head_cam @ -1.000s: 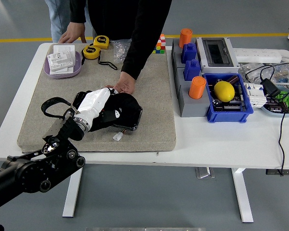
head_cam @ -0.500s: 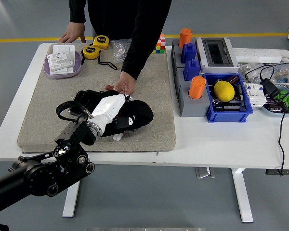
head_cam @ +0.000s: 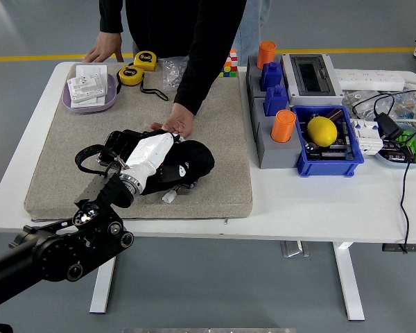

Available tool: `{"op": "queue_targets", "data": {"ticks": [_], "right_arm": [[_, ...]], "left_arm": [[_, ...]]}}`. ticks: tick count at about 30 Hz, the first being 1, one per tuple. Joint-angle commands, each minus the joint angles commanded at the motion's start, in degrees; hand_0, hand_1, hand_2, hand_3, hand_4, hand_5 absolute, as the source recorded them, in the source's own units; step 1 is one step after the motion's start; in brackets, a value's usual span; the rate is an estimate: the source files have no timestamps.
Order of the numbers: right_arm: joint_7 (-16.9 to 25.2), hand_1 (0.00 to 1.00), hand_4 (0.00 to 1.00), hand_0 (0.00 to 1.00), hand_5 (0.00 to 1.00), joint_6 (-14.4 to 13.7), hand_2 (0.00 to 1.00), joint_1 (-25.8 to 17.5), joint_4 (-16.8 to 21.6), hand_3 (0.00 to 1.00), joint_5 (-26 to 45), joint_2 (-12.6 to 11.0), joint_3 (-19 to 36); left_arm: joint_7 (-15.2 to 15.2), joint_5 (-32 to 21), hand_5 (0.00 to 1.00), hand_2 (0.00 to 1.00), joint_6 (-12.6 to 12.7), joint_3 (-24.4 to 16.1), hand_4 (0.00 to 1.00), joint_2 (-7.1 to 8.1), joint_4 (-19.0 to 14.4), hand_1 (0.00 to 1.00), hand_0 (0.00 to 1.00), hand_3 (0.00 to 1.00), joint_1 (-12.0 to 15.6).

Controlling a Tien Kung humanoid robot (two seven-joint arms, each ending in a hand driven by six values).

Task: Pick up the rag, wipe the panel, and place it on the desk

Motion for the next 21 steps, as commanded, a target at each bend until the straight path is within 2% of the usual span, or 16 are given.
{"op": "queue_targets", "data": {"ticks": [21], "right_arm": [[-0.2, 0.667, 0.998, 0.74, 0.546, 0.1, 0.696, -0.2, 0.1, 0.612, -0.2, 0.2, 0.4]], "left_arm": [[0.4, 2.1, 0.002, 0.564, 1.4, -6.2, 0.105, 2.18, 2.2, 0.243, 0.336, 0.429, 1.7]]}}
